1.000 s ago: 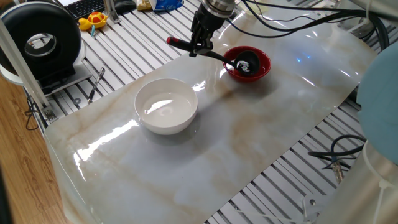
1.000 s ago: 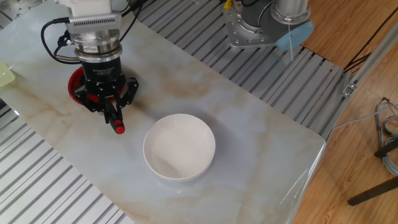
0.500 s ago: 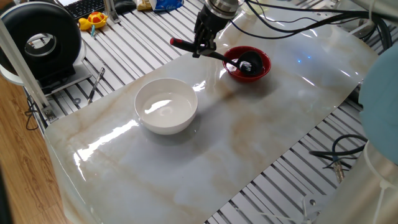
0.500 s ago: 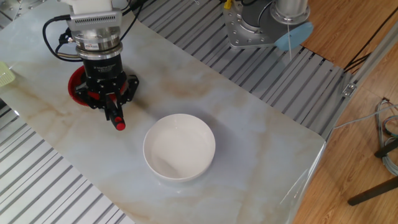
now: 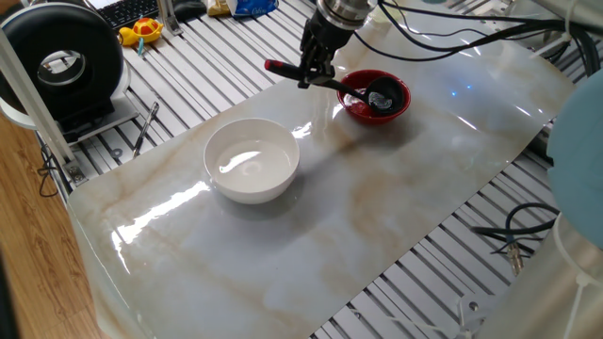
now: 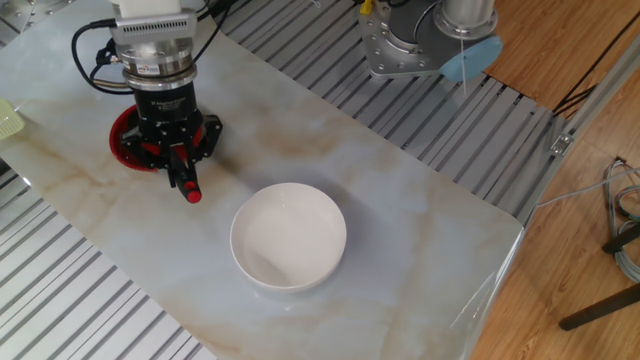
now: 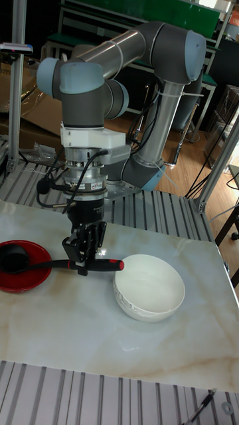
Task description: Scoop water with a large spoon from one bowl to another
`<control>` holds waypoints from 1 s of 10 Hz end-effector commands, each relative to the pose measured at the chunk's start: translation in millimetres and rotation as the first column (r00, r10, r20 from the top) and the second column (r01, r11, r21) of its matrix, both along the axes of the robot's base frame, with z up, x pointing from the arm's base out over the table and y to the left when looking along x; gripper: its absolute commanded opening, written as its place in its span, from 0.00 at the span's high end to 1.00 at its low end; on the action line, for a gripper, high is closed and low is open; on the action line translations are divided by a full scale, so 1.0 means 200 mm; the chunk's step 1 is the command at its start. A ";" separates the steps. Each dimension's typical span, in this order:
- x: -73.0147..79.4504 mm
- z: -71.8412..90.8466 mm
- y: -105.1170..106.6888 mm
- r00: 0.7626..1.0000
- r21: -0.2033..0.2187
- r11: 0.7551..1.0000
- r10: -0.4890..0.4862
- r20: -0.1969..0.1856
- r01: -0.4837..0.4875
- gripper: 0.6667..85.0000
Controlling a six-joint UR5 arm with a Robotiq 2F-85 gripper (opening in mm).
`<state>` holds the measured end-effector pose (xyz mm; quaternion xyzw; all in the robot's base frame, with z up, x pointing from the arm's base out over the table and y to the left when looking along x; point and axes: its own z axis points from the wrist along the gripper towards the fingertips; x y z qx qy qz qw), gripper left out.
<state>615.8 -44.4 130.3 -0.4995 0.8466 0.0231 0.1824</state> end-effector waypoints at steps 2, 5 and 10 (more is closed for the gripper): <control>-0.01 0.00 -0.01 1.000 0.009 1.000 0.003 0.006 -0.003 0.99; -0.01 0.00 0.03 1.000 0.026 1.000 0.003 0.001 -0.003 0.99; -0.01 0.00 0.03 1.000 0.028 1.000 0.001 -0.003 -0.001 0.81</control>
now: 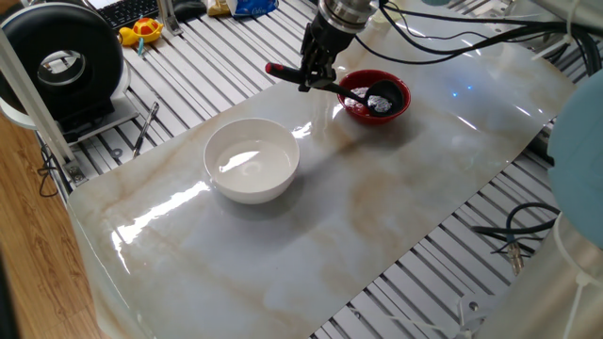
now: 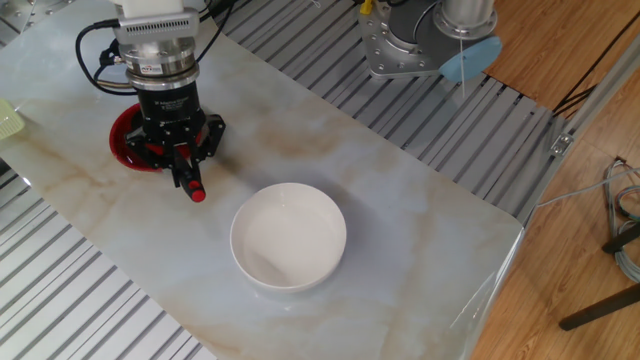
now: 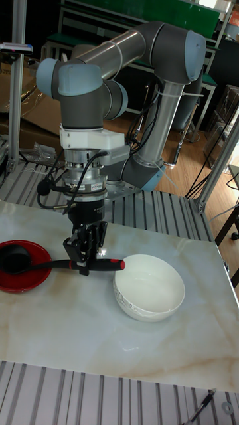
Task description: Scoop water with a large spoon from one bowl to another
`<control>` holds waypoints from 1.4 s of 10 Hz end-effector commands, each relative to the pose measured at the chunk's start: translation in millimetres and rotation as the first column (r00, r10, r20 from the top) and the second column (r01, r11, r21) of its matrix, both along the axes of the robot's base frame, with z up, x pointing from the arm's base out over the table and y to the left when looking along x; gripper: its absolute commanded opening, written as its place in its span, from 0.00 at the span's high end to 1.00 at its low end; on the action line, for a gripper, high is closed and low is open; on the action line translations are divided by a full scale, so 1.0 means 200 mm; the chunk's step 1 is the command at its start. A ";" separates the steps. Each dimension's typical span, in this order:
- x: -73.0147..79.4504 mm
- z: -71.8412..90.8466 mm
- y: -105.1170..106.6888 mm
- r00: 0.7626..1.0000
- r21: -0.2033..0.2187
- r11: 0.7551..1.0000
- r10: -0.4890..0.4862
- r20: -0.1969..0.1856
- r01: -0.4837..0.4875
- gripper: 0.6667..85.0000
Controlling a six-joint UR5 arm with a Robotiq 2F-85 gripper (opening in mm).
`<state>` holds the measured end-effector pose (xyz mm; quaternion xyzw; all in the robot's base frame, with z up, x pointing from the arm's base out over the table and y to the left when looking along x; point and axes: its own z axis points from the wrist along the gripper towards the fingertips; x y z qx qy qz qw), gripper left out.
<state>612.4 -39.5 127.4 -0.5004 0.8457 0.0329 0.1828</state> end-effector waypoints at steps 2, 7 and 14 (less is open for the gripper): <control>0.02 0.01 0.00 1.000 0.002 1.000 0.000 0.009 0.000 0.78; 0.02 0.01 0.01 1.000 0.003 1.000 0.010 0.006 -0.010 0.72; 0.05 -0.01 0.02 1.000 0.003 1.000 0.008 0.008 -0.008 0.72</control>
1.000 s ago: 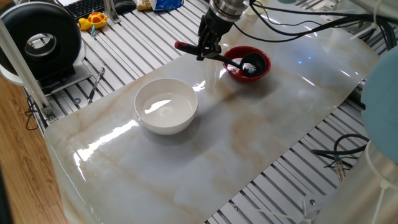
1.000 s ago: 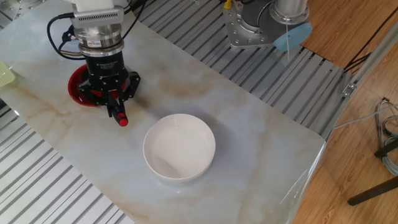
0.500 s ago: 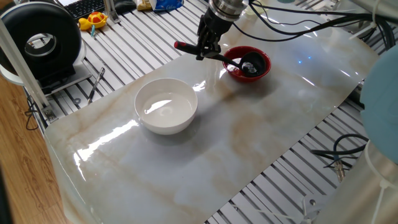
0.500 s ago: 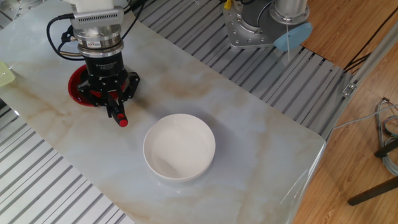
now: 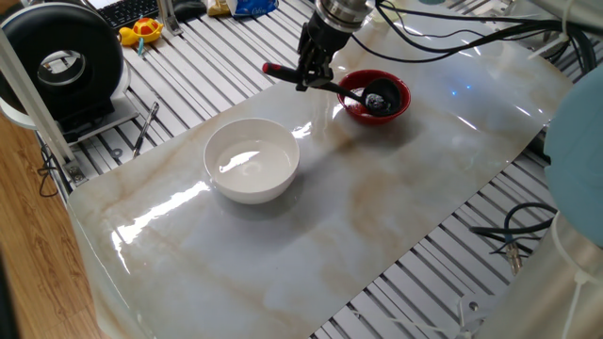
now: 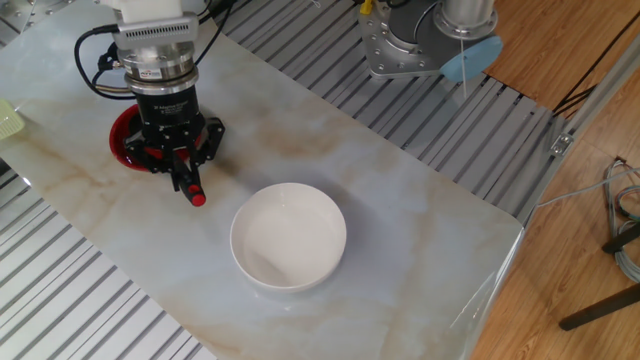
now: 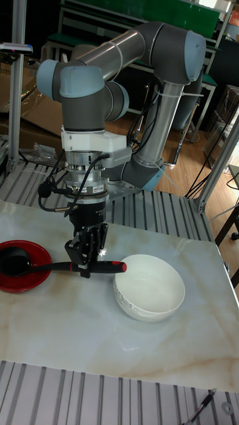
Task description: Scoop water with a large spoon from one bowl to another
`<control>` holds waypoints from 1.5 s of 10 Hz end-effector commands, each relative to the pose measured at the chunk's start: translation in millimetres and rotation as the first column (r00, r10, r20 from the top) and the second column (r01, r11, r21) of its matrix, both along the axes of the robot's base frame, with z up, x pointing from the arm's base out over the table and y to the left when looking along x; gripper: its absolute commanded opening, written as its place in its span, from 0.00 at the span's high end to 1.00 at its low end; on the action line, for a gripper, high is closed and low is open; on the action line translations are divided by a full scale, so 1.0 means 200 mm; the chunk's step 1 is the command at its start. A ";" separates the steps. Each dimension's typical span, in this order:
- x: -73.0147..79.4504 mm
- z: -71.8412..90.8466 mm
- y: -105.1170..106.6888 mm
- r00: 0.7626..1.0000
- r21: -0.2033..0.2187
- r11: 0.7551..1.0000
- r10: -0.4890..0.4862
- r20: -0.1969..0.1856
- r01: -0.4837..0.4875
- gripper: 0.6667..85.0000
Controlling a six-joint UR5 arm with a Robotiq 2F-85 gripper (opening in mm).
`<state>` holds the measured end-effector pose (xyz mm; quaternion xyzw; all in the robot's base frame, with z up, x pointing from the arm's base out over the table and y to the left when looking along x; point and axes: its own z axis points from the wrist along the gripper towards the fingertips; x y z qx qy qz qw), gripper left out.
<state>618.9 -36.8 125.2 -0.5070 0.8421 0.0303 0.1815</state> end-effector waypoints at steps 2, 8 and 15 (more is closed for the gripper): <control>0.02 0.00 0.00 1.000 0.009 1.000 -0.009 0.006 0.009 0.58; 0.02 -0.01 0.00 1.000 0.012 1.000 -0.006 0.000 0.006 0.52; 0.01 0.05 0.04 1.000 0.014 1.000 -0.012 -0.015 0.012 0.52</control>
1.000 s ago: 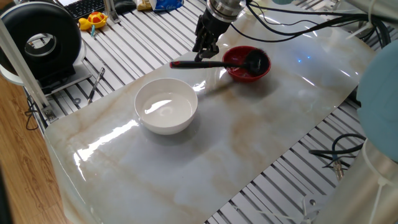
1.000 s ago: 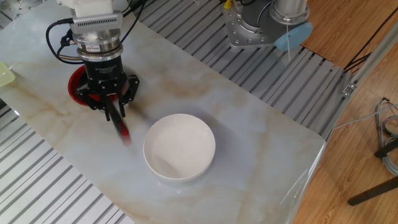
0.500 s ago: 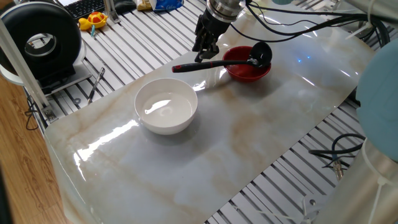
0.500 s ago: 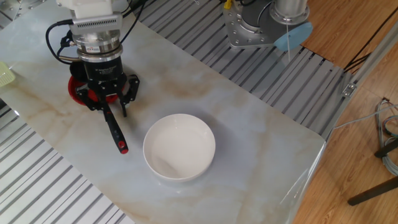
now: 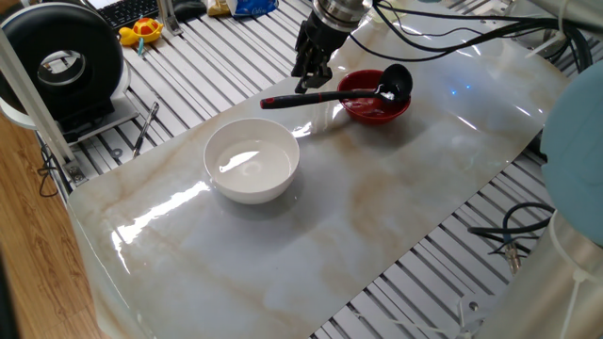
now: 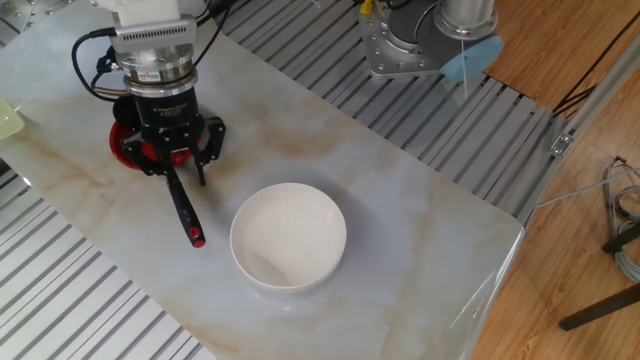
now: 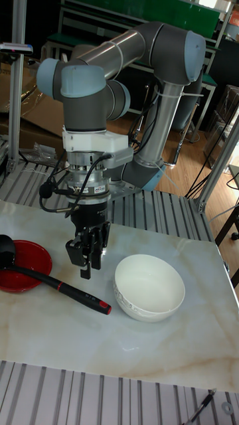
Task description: Scoop water with a large spoon from one bowl to another
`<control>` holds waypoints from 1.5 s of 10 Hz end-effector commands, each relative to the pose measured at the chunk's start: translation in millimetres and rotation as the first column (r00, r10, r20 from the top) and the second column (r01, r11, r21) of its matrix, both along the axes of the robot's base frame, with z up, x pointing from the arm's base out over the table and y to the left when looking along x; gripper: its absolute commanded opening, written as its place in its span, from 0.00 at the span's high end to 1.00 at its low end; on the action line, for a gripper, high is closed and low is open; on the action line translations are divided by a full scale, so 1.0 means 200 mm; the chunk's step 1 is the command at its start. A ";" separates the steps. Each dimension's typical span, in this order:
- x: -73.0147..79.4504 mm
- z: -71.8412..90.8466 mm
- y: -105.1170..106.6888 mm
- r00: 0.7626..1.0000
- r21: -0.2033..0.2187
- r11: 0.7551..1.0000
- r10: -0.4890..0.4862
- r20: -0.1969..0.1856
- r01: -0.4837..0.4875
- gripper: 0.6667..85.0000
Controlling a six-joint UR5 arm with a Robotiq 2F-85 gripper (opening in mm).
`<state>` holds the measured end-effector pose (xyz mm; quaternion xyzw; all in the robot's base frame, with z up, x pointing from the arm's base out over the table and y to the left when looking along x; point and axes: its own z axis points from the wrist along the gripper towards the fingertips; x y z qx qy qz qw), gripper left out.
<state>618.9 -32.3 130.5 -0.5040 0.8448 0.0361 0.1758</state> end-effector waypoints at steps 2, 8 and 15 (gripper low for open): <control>0.03 0.02 0.00 1.000 -0.010 1.000 -0.006 0.006 0.006 0.52; -0.01 0.02 -0.07 0.999 -0.054 0.998 -0.036 -0.024 0.035 0.62; -0.05 -0.01 -0.22 0.977 -0.143 0.971 -0.201 -0.072 0.190 0.99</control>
